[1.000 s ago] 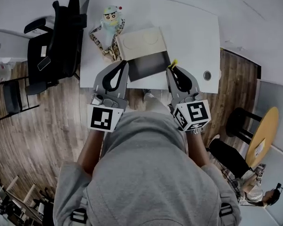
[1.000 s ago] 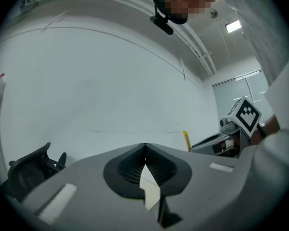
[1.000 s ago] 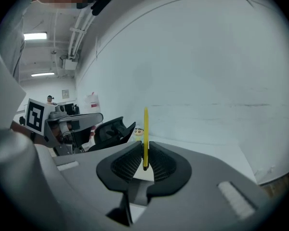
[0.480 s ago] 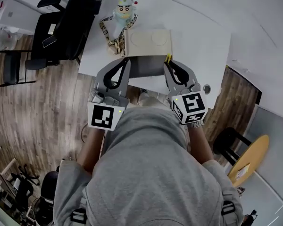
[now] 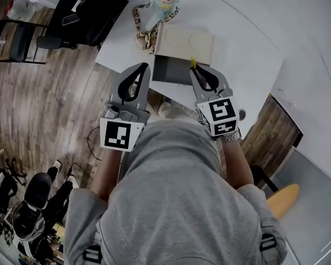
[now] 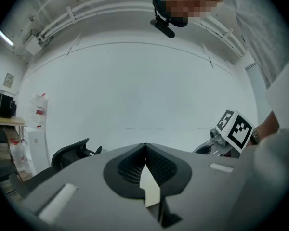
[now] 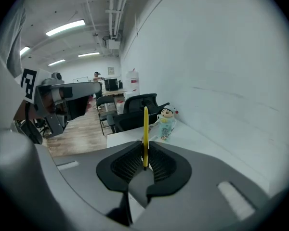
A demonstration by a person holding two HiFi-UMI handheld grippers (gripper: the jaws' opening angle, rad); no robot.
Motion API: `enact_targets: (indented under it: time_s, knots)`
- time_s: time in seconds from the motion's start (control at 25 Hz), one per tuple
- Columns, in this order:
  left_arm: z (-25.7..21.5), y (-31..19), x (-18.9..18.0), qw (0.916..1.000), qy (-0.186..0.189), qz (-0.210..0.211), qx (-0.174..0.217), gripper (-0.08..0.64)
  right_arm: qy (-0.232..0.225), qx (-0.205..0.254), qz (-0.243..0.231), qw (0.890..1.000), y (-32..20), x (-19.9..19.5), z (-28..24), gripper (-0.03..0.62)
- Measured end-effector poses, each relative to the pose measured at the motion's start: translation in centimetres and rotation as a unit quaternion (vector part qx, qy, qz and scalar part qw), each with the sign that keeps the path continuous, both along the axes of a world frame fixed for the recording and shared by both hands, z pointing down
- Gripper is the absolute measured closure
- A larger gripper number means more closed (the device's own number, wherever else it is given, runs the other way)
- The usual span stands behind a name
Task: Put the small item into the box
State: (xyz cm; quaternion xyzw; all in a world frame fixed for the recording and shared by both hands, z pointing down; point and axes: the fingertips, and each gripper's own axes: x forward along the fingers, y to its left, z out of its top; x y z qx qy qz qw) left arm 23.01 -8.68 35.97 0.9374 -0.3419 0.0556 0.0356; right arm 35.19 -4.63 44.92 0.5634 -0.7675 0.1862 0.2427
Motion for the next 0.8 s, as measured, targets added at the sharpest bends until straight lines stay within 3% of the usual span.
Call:
enact_targets:
  time_s: [0.36, 0.8]
  knots:
    - [0.8, 0.4, -0.7, 0.9989, -0.011, -0.046, -0.007, 0.557, 0.019, -0.04, -0.063, 0.997, -1.2, -1.3, 3.6, 0.528]
    - [1.6, 1.7, 0.5, 0.9983, -0.021, -0.053, -0.01, 0.557, 0.047, -0.103, -0.122, 0.986, -0.8, -2.5, 9.4, 0.528]
